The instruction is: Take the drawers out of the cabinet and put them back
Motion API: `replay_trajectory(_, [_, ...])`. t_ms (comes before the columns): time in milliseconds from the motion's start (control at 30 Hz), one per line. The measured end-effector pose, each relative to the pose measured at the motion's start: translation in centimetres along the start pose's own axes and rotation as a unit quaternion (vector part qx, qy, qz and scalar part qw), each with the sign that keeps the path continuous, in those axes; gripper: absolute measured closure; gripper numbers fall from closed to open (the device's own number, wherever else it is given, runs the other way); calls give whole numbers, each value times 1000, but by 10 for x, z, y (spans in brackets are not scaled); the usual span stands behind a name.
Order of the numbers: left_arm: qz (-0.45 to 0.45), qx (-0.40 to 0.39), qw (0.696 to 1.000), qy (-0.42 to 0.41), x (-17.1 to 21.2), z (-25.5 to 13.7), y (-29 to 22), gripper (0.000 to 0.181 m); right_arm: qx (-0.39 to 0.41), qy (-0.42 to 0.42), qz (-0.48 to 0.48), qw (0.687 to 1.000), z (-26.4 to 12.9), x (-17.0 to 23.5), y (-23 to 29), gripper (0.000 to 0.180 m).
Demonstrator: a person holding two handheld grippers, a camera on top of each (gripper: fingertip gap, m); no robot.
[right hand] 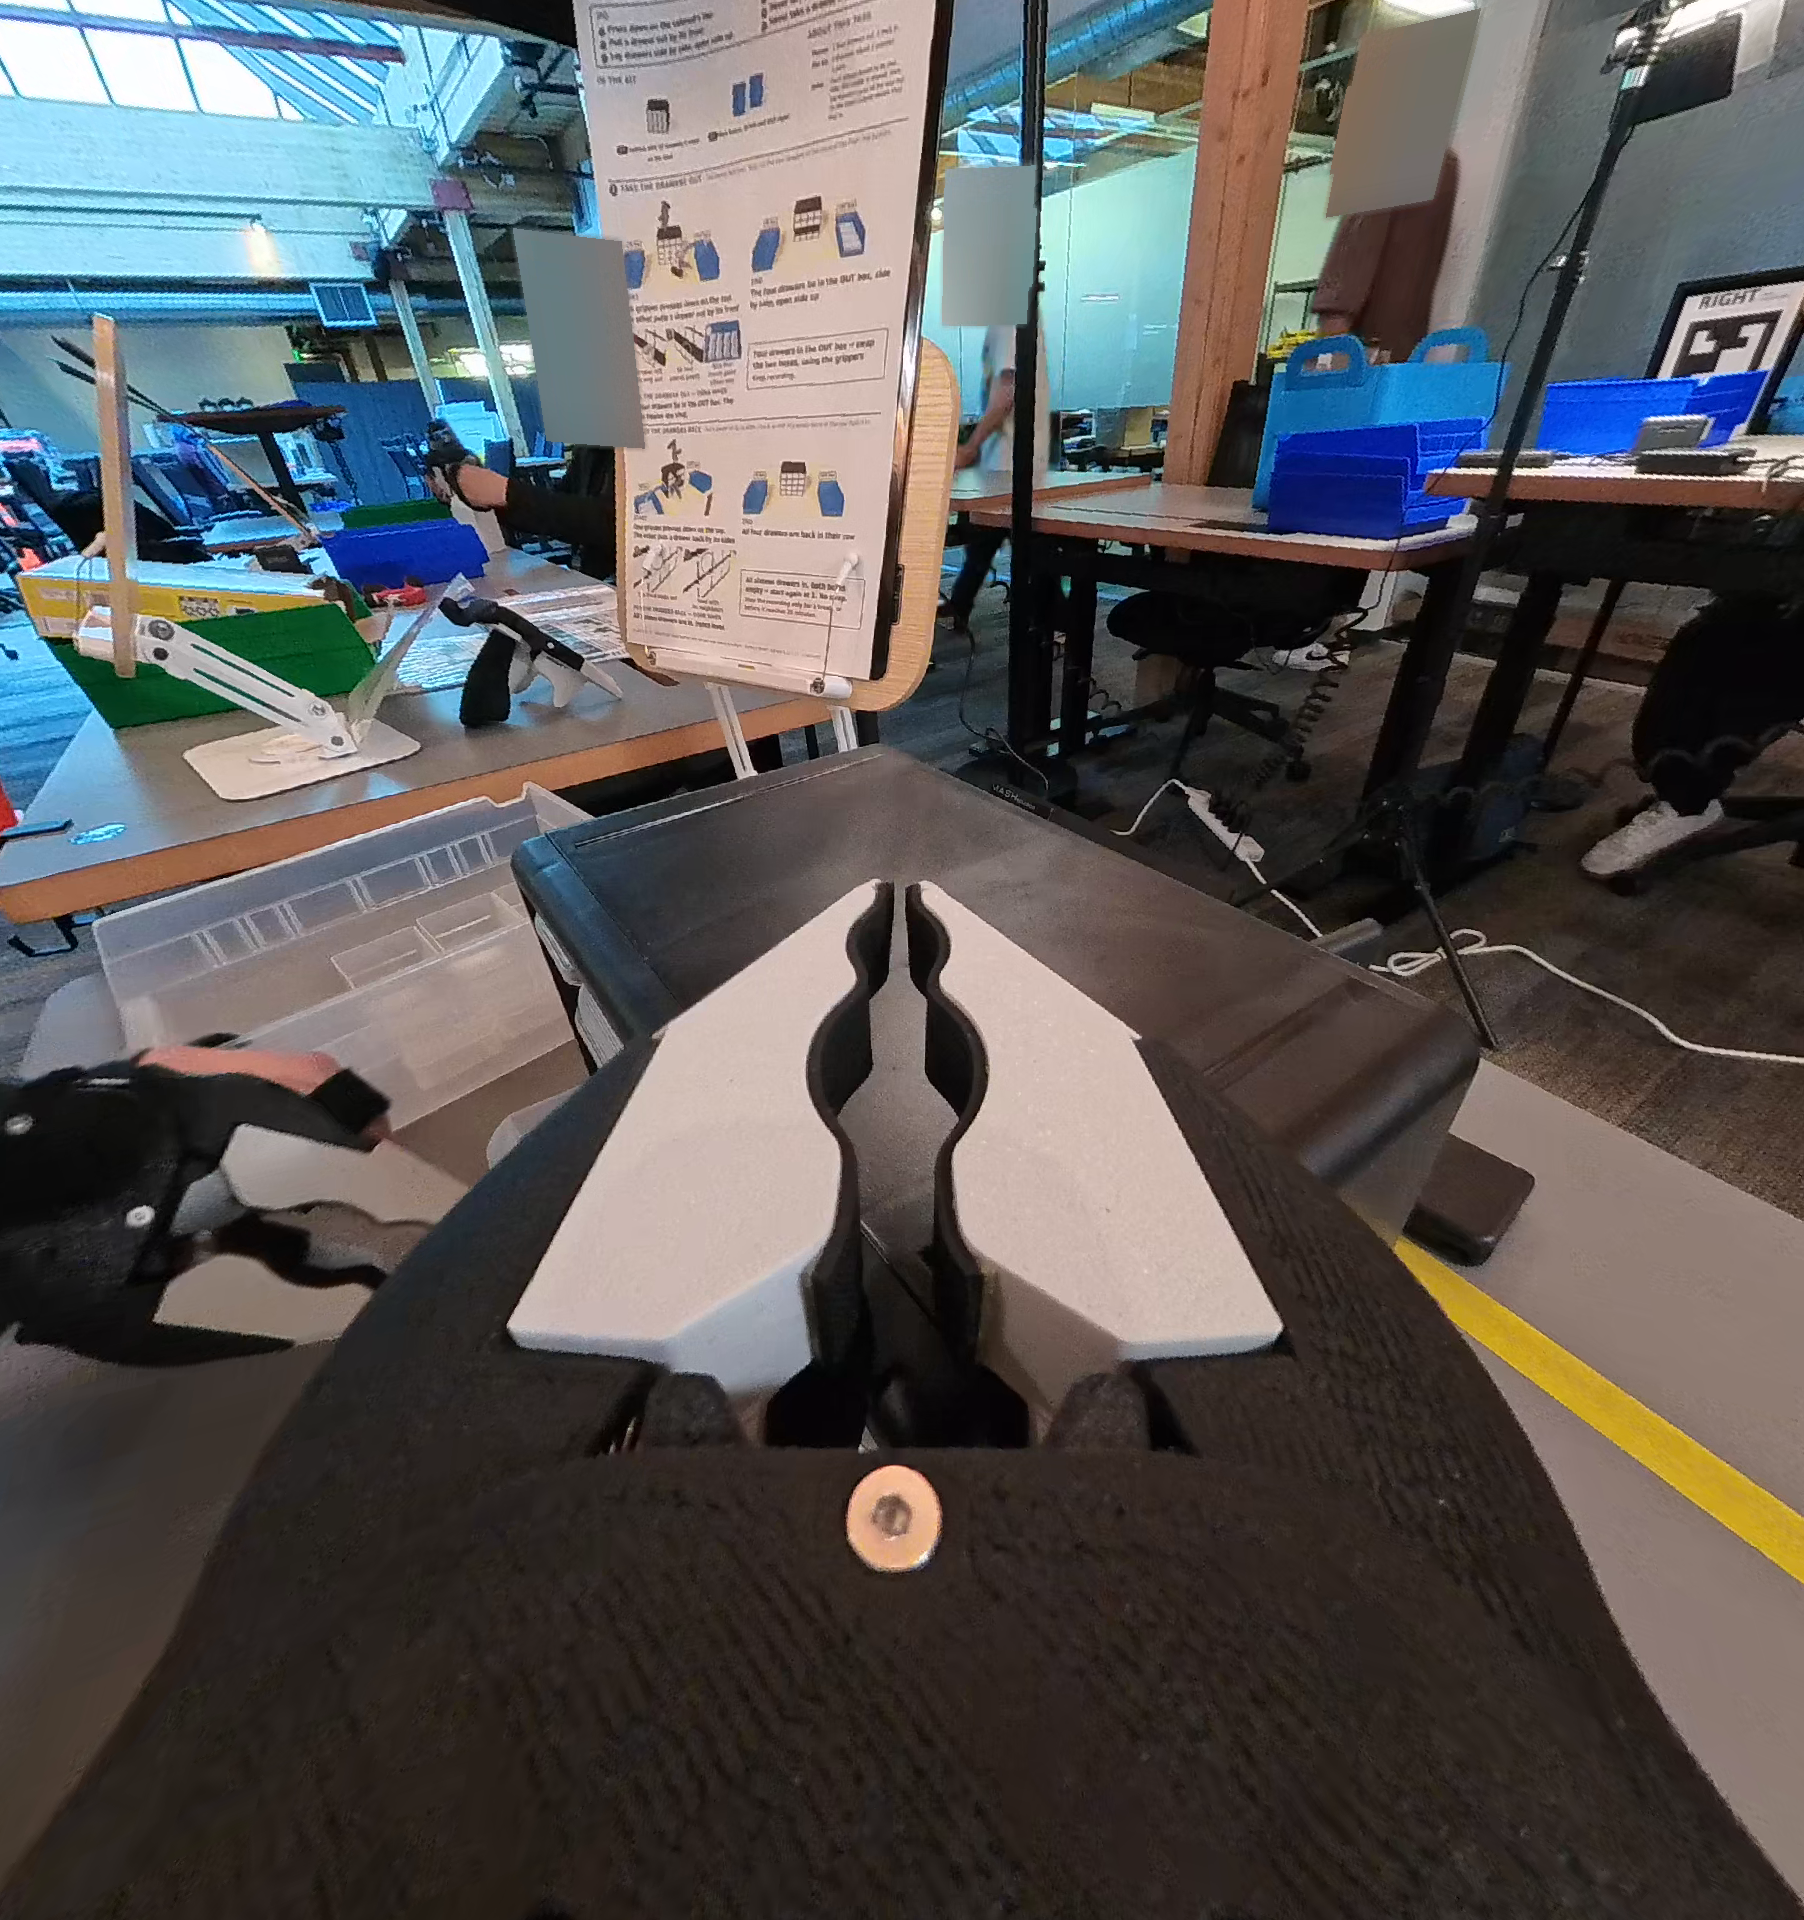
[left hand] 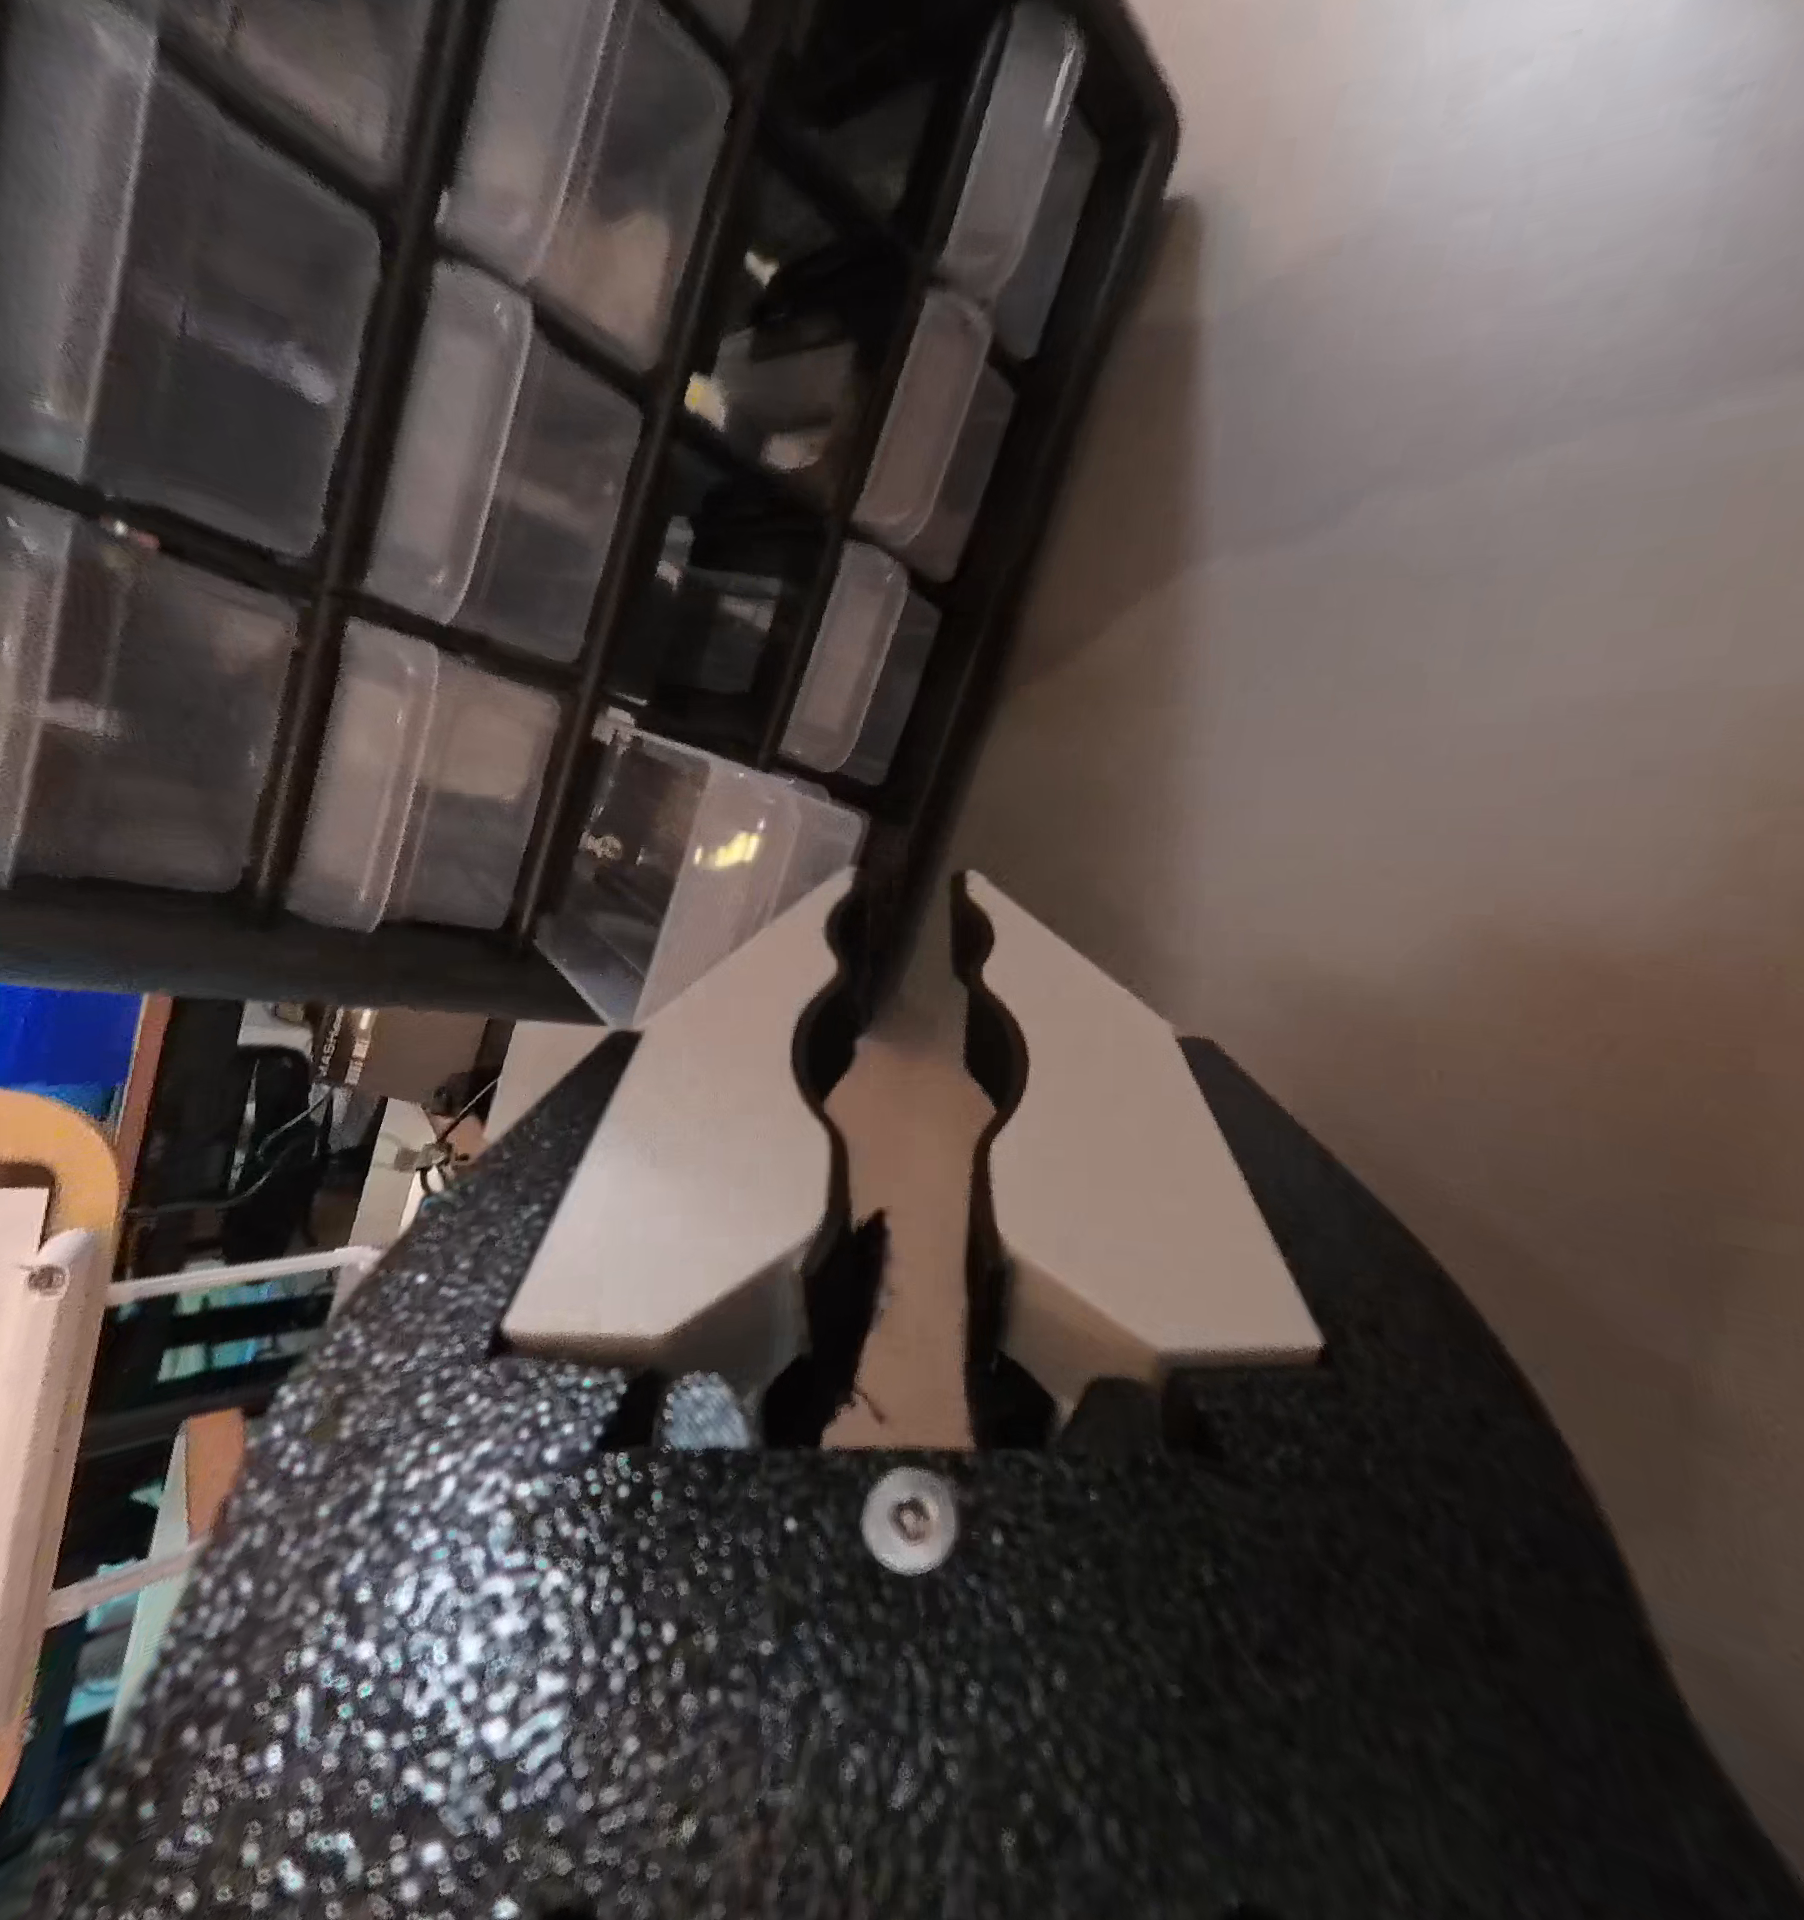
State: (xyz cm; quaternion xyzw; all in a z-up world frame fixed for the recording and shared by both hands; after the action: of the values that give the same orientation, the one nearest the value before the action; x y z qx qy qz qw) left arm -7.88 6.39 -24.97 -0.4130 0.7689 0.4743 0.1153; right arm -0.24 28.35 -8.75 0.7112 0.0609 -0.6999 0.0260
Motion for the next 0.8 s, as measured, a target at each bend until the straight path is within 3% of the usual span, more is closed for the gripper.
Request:
replay_trajectory(33, [-8,1,1000,3,1,5,3,161,-1,0,-1,1000,0,0,0,179])
replay_trajectory(200, [-48,2,999,14,4,30,19,121,-4,-4,3,1000,-1,0,0,178])
replay_trajectory(333, [-107,65,992,13,1,39,14,98,-5,-5,3,1000,-1,0,0,178])
replay_trajectory(433, [-131,82,988,-12,-2,16,8,100,-6,-4,1,1000,0,0,0,177])
replay_trajectory(567, [-160,72,984,-42,2,-45,13,107,-10,-6,3,1000,-1,0,0,177])
replay_trajectory(633, [-163,36,986,-8,18,-81,28,104,-12,-7,5,1000,-1,0,0,176])
replay_trajectory(700, [-163,-48,985,32,36,-117,53,119,-13,-6,4,1000,-1,0,1,176])
replay_trajectory(800, [-152,-133,967,153,82,-153,86,125,-12,-6,4,1000,-1,0,1,176])
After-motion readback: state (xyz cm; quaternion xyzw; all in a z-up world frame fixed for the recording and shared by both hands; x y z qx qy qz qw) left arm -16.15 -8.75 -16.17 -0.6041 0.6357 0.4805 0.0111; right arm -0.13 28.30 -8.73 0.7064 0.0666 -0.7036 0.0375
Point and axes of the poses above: each gripper's, where its closed fingertips meet, z out along the fingers, x out of its underside, y = z × x across the jaws, the point moved 6 cm from there along -z, back along the fingers, and after that the axes turned 6 degrees about -z, right-handed, at the moved point
